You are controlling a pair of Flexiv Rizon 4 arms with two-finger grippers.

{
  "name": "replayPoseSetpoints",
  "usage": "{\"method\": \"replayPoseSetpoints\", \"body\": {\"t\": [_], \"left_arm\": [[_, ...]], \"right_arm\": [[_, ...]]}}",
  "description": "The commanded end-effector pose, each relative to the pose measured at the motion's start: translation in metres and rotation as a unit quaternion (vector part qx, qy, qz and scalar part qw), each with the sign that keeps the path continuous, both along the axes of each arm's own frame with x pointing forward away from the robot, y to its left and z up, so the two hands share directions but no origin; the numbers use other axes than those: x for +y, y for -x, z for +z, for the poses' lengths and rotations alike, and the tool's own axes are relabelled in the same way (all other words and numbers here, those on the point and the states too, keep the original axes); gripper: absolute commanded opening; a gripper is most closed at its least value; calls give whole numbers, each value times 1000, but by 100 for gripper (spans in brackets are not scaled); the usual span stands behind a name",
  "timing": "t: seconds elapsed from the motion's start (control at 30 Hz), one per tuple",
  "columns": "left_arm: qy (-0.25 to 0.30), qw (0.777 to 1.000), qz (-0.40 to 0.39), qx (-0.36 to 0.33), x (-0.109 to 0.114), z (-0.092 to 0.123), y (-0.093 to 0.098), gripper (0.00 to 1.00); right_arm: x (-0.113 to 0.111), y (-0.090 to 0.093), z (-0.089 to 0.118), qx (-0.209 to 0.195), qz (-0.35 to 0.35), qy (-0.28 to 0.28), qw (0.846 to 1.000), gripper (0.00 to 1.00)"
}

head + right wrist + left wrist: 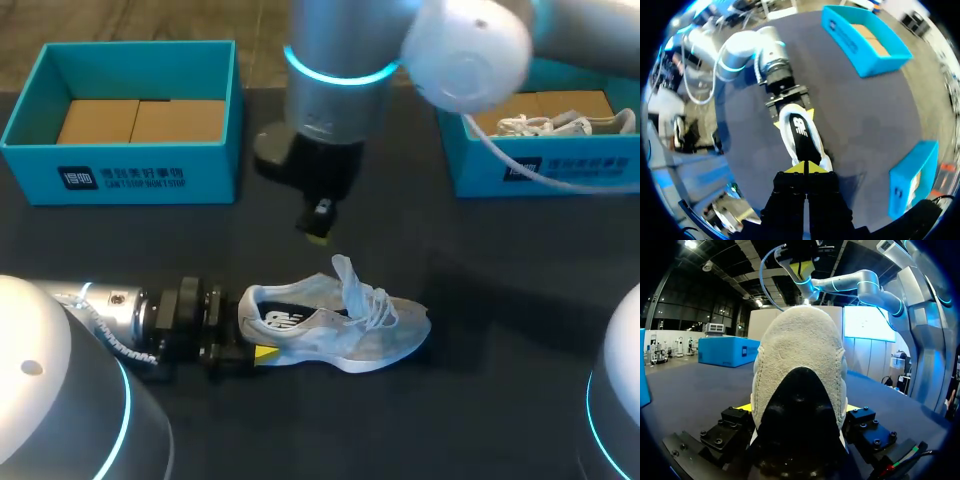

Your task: Take the shoe out of the shoebox, open the shoe tongue, remove and reinsert the insole, then place the shoe into the shoebox

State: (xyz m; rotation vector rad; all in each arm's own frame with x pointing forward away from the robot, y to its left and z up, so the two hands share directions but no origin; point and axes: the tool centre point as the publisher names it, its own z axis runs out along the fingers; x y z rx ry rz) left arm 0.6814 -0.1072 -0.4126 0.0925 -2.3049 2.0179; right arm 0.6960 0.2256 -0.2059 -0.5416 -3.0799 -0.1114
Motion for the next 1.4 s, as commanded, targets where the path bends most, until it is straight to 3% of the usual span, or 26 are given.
{"method": "replayPoseSetpoints", "body": {"t": [0.03, 0.27, 0.4, 0.7, 1.03, 1.4], "left_arm": [[0, 1000, 1, 0, 1, 0, 1, 0], [0, 1000, 1, 0, 1, 0, 1, 0], [0, 1000, 1, 0, 1, 0, 1, 0], [0, 1000, 1, 0, 1, 0, 1, 0], [0, 1000, 1, 0, 1, 0, 1, 0], [0, 1000, 1, 0, 1, 0, 1, 0]], "right_arm": [[40, -17, 1, 46, 115, 124, 984, 0], [40, -17, 1, 46, 115, 124, 984, 0], [49, -9, -29, 24, 147, 118, 982, 0], [48, 1, -61, 10, 156, 121, 980, 0], [25, -2, -95, 5, 154, 100, 983, 0], [18, -6, -135, -8, 179, 91, 979, 0]]}}
